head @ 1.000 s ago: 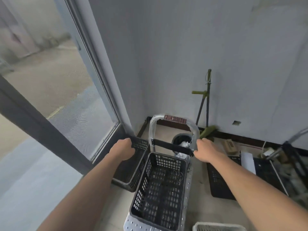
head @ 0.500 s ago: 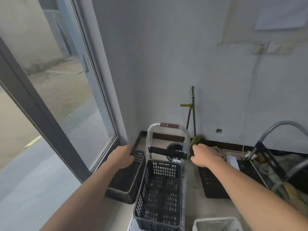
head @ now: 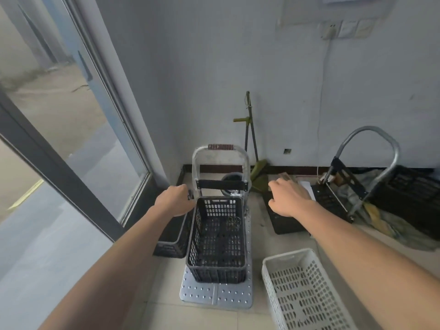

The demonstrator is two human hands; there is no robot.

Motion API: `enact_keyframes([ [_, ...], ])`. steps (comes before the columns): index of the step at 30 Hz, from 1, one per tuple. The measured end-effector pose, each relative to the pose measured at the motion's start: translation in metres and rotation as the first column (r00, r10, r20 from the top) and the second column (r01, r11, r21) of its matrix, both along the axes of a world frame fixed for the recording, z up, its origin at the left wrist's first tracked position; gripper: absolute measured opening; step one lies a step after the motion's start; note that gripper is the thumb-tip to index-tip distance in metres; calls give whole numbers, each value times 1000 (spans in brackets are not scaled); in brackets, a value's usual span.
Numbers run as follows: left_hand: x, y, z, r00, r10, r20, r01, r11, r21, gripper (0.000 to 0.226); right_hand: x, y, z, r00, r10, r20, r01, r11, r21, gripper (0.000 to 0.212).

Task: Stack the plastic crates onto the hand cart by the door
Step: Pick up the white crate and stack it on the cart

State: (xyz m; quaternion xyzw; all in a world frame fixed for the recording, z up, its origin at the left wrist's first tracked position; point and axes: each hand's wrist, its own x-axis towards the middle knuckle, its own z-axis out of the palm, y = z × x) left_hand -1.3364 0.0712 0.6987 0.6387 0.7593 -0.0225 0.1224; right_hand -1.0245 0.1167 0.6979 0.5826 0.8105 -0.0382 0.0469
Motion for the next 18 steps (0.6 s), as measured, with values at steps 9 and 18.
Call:
enact_keyframes([
  [9, 94, -15, 6, 999, -25, -23, 25, 1000, 6, 25, 95, -17, -4, 998, -47, -49, 47, 999, -19, 39],
  [18, 267, -47, -13, 995, 86, 46, -87, 996, 3, 39, 236, -48, -10, 996, -20, -89, 19, 1000, -4, 36],
])
